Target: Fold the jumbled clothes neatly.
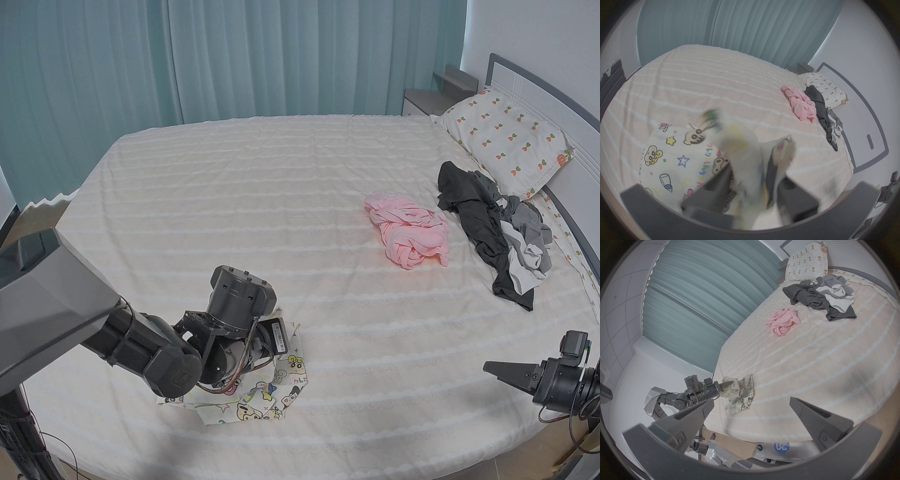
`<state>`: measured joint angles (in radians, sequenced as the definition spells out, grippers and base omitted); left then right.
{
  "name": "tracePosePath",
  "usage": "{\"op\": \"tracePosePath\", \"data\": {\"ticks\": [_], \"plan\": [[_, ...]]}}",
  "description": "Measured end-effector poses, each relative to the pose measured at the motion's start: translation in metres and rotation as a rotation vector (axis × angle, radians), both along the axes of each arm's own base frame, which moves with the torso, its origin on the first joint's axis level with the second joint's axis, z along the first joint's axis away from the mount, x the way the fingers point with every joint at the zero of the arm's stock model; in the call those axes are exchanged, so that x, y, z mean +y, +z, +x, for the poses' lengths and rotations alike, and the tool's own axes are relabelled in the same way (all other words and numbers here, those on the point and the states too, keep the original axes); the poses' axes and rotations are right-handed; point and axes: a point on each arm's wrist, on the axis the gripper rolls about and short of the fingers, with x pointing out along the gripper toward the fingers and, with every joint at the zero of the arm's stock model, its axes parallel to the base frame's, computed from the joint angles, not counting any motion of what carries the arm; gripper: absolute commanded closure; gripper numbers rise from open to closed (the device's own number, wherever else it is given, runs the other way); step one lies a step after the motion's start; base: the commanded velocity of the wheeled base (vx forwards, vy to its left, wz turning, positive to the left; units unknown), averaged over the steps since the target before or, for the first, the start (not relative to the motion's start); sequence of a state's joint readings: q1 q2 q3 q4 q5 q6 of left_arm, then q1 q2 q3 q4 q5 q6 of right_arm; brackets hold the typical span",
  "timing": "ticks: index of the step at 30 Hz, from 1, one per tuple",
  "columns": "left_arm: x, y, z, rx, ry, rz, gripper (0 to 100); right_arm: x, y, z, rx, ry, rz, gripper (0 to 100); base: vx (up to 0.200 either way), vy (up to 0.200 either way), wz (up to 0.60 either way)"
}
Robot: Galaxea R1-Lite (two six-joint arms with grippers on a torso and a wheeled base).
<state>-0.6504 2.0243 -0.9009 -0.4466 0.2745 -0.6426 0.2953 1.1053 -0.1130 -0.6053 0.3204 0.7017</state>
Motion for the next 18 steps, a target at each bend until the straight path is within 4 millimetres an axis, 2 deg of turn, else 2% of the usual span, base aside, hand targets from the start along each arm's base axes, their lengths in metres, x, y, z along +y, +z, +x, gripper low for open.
{"op": "tracePosePath", "data": {"ticks": [7,13,18], "plan": [[0.012,0.004,0.007,-0.007,0.038,-0.005,0,0.000,-0.001,-0.001,0.005,0.004,-0.002,0,0.000,0.000,0.00],[0.031,0.023,0.009,-0.035,0.073,-0.036,0,0.000,-0.003,-0.001,0.013,0.005,-0.004,0,0.000,0.000,0.00],[0.055,0.038,0.000,-0.014,0.064,-0.079,0,0.000,-0.005,-0.001,0.026,0.005,-0.008,0,0.000,0.000,0.00]]}}
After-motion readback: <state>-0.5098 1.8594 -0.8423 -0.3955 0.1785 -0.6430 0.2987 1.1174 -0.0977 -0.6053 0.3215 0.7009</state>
